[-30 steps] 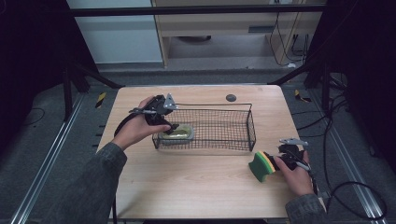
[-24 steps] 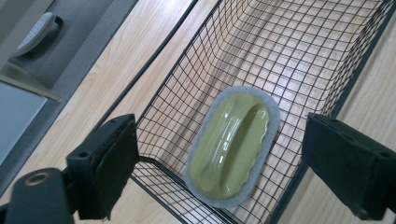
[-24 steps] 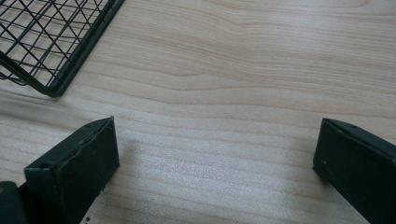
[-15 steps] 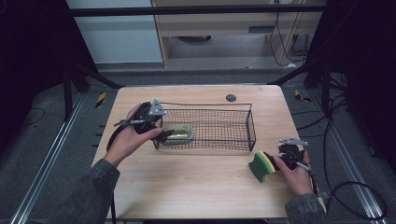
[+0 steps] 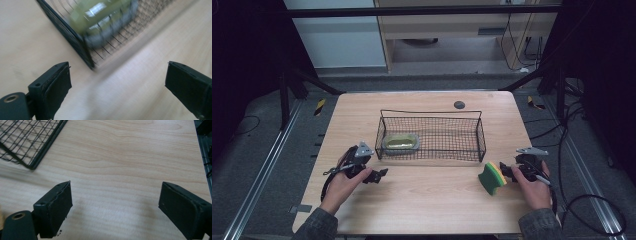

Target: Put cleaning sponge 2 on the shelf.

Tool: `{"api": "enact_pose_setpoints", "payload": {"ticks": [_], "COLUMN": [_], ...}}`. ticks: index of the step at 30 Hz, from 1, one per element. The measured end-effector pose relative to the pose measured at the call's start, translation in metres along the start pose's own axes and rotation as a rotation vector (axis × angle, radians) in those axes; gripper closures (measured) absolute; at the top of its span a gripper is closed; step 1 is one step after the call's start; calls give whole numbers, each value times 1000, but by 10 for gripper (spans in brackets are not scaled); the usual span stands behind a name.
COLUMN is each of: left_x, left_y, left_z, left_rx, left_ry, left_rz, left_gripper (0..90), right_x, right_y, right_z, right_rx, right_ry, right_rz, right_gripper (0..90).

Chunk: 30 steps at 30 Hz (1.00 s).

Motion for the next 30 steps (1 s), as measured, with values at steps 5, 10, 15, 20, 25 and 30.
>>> {"api": "enact_pose_setpoints", "payload": {"ticks": [5, 10, 15, 20, 25, 30], "left_x": [-1, -5, -9, -15, -19, -21], "left_y": [9, 20, 27, 23, 21, 21], "left_z": [12, 24, 30, 33, 32, 33], "left_rx": [33, 94, 138, 138, 136, 141], "left_ry": [6, 32, 24, 44, 32, -17], "left_rz": [-60, -120, -119, -109, -107, -116], "left_gripper": [48, 62, 58, 42, 5, 0], "right_x": [21, 48, 72, 86, 94, 98], "right_y": [2, 4, 10, 23, 42, 55], "right_z": [6, 13, 23, 28, 24, 21], "right_rx": [67, 83, 92, 96, 132, 136], "right_ry": [73, 115, 152, 172, 182, 185], "right_rz": [20, 17, -2, -30, -77, -110], "right_gripper": [101, 81, 77, 95, 102, 90]}}
Point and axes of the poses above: each handheld gripper's, and its own axes: x roughly backward along the jaws, z roughly out of its underside, y roughly to its left, the point moved 6 cm from there along -x, roughly forward along the jaws, and after that the axes turned 8 degrees about -y, right-handed, at the moved point
